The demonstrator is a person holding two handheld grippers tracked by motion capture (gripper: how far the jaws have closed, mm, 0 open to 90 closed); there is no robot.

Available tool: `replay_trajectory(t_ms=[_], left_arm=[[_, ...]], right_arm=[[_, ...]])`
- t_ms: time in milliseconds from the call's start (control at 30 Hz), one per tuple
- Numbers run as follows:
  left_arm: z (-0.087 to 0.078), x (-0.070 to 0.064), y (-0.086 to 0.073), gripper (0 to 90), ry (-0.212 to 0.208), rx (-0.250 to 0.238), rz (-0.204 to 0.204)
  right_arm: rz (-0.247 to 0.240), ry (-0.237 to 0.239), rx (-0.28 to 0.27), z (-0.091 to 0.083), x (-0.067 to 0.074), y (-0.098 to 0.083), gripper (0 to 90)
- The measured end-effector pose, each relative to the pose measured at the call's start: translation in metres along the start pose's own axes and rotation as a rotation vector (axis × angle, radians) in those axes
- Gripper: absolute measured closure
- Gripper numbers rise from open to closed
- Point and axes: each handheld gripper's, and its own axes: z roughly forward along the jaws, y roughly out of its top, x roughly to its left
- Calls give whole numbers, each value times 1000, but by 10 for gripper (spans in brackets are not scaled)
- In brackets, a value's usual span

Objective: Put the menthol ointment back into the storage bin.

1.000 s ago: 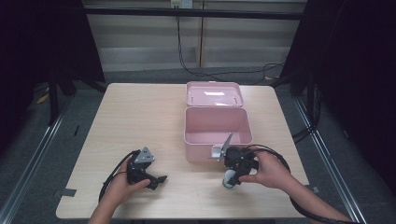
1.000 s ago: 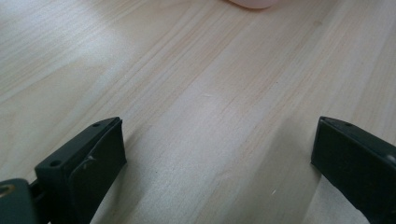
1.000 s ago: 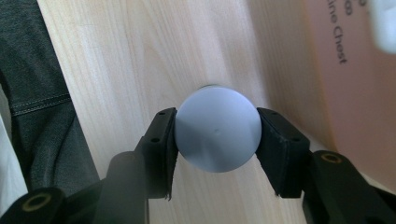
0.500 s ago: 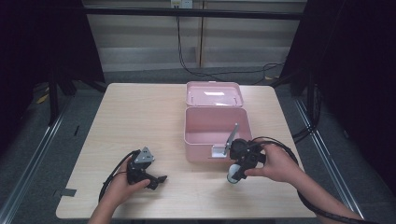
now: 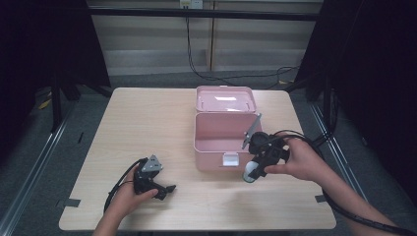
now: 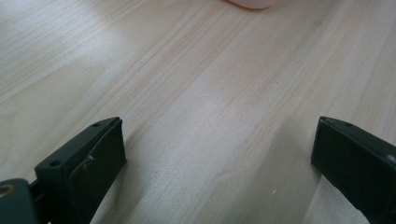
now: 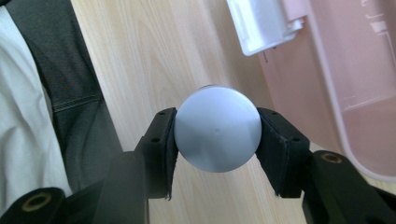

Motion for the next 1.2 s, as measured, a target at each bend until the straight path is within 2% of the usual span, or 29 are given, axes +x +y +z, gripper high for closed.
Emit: replay_trajectory(t_ms=[533, 900, 1100, 1200], left_arm=[[0, 0, 0, 23, 5, -3, -4], [0, 0, 0, 23, 5, -2, -5], [0, 0, 0, 23, 2, 2, -4], [0, 0, 0, 23, 2, -1, -4]], right_arm=[[13, 7, 27, -36, -6, 15, 506], [73, 10, 3, -52, -18, 27, 506], [86, -4, 8, -56, -25, 33, 506], [112, -4, 7, -58, -30, 37, 506]])
